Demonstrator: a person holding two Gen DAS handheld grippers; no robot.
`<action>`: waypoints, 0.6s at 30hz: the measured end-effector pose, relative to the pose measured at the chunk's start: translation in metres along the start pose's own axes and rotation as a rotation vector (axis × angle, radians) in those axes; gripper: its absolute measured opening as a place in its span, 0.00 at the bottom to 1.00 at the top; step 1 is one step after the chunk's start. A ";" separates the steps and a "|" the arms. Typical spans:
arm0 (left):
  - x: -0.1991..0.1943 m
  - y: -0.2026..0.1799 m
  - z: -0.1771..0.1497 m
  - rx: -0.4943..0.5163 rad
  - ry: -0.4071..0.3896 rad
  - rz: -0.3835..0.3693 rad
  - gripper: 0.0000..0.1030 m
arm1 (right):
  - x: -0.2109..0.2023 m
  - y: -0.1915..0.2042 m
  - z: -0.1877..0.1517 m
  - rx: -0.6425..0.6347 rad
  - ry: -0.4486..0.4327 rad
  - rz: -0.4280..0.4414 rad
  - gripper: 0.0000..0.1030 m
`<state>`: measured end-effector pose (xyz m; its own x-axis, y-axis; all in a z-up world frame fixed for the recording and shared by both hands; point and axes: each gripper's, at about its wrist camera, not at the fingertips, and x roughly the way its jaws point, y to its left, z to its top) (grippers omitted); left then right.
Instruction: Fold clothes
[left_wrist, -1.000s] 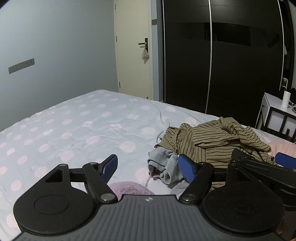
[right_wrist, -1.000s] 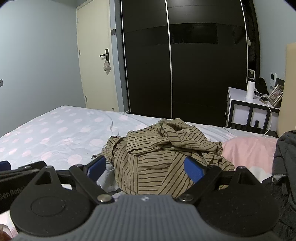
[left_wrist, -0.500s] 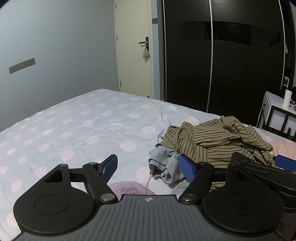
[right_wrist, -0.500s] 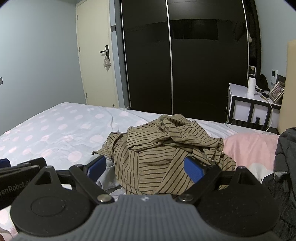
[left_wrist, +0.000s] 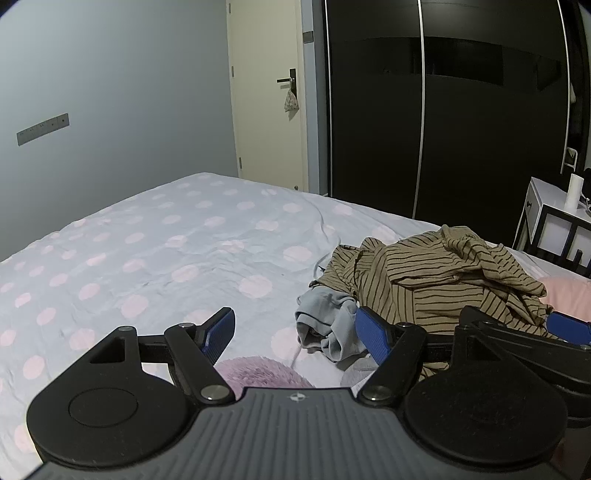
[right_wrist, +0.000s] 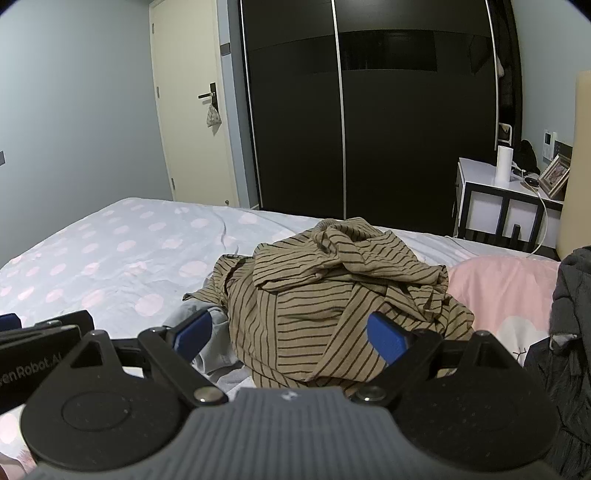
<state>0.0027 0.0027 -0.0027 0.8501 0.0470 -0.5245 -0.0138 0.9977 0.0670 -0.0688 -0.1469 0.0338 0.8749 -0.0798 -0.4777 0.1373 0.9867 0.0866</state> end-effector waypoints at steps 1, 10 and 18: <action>0.000 0.000 0.000 0.001 0.001 -0.001 0.83 | 0.000 0.000 0.000 0.000 0.001 0.000 0.90; 0.002 -0.004 -0.002 0.008 0.013 -0.009 0.83 | 0.000 -0.005 -0.002 -0.001 0.006 -0.007 0.90; 0.005 -0.003 -0.002 -0.004 0.026 -0.020 0.83 | 0.000 -0.006 -0.002 -0.011 0.003 -0.010 0.90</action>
<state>0.0056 0.0001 -0.0068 0.8366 0.0287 -0.5471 0.0006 0.9986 0.0533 -0.0708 -0.1522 0.0318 0.8722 -0.0896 -0.4809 0.1413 0.9873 0.0725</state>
